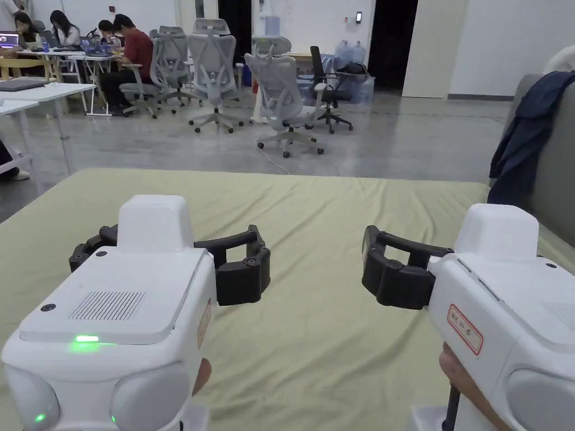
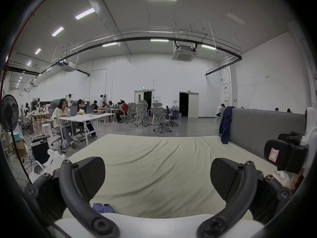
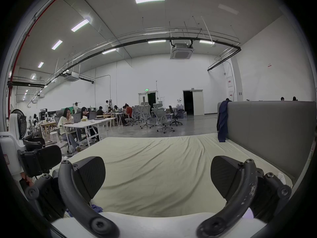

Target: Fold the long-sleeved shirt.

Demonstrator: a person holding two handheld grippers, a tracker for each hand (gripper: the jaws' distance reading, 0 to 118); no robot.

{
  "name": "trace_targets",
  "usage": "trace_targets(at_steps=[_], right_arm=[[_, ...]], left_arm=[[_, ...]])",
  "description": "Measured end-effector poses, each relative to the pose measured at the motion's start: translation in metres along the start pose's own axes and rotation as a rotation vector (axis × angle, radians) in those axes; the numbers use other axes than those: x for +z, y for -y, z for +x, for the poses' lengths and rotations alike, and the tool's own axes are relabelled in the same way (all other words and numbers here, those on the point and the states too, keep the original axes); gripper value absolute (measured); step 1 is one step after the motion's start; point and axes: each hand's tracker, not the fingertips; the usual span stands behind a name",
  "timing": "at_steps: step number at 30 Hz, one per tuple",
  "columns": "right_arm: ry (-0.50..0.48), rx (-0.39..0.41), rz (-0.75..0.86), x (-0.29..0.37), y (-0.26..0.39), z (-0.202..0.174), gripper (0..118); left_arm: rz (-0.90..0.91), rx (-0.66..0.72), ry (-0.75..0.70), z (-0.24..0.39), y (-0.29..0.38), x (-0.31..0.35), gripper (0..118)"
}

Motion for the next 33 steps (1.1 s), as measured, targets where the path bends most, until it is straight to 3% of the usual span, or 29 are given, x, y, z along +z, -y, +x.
trace_targets(at_steps=[11, 33], right_arm=[[-0.039, -0.026, -0.008, 0.0016, -0.0007, -0.0014, 118], [-0.025, -0.015, 0.003, -0.0002, 0.0001, 0.0009, 118]], left_arm=[[0.012, 0.016, 0.014, 0.0001, -0.0013, 0.0039, 118], [0.007, 0.027, 0.025, -0.0047, 0.0031, -0.0031, 118]])
